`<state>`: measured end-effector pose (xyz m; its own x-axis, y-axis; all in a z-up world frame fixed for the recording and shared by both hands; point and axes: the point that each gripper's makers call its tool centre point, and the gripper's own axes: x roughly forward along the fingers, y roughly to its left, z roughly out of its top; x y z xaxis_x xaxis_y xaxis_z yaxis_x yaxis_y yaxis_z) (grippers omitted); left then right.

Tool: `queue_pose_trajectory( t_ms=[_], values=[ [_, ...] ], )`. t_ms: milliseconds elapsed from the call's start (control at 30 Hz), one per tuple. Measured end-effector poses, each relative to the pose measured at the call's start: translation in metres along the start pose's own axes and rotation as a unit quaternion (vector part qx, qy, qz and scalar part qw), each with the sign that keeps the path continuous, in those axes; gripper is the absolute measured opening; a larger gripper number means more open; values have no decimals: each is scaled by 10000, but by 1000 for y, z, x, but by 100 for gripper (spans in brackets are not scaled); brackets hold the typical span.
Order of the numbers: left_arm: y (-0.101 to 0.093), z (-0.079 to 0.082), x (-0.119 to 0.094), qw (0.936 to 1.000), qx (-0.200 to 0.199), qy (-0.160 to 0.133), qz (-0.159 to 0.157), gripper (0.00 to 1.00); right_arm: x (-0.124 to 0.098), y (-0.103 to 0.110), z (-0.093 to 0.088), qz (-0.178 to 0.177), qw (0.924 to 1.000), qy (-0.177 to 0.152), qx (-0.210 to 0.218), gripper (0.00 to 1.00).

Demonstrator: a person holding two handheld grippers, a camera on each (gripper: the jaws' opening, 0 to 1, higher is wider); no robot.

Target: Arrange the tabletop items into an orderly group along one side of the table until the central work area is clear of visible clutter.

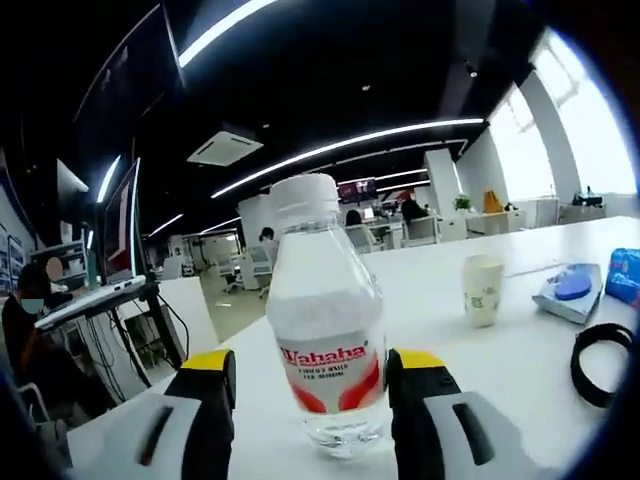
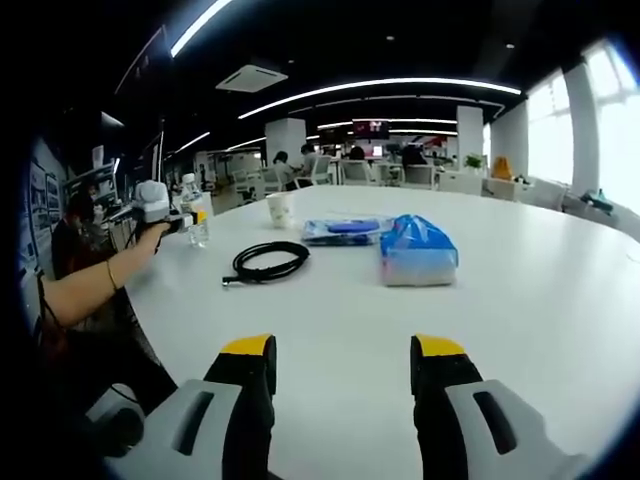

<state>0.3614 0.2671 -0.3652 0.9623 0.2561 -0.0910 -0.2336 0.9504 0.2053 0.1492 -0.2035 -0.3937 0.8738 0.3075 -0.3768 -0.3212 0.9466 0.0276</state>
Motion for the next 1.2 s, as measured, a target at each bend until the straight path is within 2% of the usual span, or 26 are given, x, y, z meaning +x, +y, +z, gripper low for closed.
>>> queue_pose_trajectory(
  t_ms=[267,367,400,467,500,733,1200],
  values=[
    [1,1,6,9995,-302,-10,5,60,1,-3,-1,-1,10000,19,-1,51],
    [-3,0,6,9985,-535,-9,-78,54,1,-3,-1,6,10000,14,20,51],
    [-6,1,6,9984,-548,-26,-149,49,2,-2,-2,13,10000,16,20,51],
    [-10,1,4,9984,-517,-61,-204,42,2,-2,-2,19,10000,19,22,51],
    [-15,3,3,9990,-365,-106,-251,41,1,-2,-3,19,10000,20,17,51],
    [-15,2,0,9981,-499,-120,-351,39,-1,-10,-5,-75,9999,19,72,51],
    [-16,2,0,9956,-638,-47,-677,37,-2,-9,-5,-96,9999,31,44,50]
  ],
)
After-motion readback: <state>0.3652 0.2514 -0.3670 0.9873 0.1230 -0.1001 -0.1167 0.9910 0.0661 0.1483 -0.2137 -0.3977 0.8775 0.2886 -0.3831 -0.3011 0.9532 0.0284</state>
